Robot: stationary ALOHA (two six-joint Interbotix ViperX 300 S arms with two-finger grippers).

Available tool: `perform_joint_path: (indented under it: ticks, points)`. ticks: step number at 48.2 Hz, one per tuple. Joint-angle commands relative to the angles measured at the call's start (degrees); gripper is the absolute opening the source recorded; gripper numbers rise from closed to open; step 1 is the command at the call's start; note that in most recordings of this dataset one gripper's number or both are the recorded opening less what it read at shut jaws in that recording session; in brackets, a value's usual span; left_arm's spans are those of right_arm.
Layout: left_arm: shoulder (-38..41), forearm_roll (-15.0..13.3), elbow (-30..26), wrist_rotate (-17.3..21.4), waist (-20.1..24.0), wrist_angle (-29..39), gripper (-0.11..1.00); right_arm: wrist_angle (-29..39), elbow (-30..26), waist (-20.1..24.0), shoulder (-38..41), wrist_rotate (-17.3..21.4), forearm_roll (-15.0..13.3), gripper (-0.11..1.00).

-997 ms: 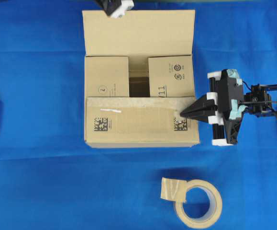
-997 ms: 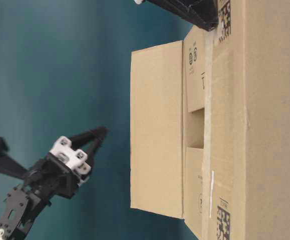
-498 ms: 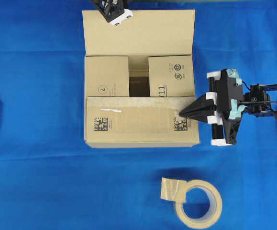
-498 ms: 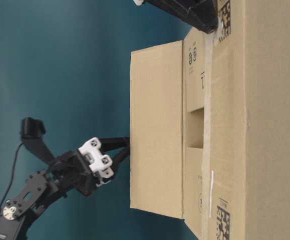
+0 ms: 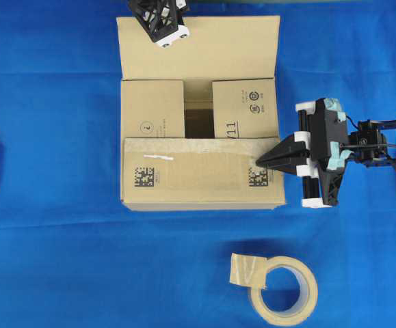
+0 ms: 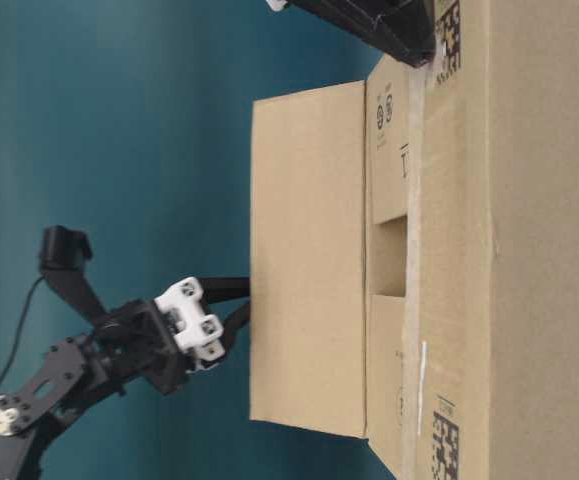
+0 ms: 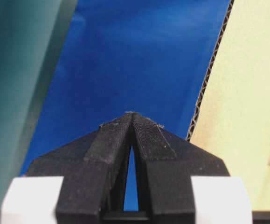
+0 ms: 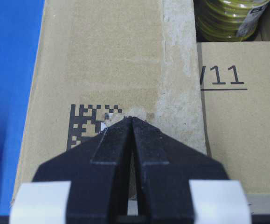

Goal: Close the cardboard box.
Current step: 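Fold the back flap forward over the box with the left gripper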

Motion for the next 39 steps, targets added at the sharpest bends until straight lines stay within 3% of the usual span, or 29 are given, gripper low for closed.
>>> perform_joint_path:
  ticks: [1, 24, 39]
  points:
    - [-3.25, 0.0, -1.23, -0.26, -1.23, 0.7, 0.0, 0.09, -0.26, -0.26, -0.09, -0.26, 0.0, 0.0]
    - [-10.63, -0.09, 5.89, -3.6, -9.67, 3.08, 0.0, 0.26, -0.26, -0.97, -0.18, -0.62, -0.26, 0.0]
    - [-14.68, 0.0, 13.8, -10.81, -17.05, -3.25, 0.0, 0.09, -0.09, -1.14, -0.44, -0.7, -0.26, 0.0]
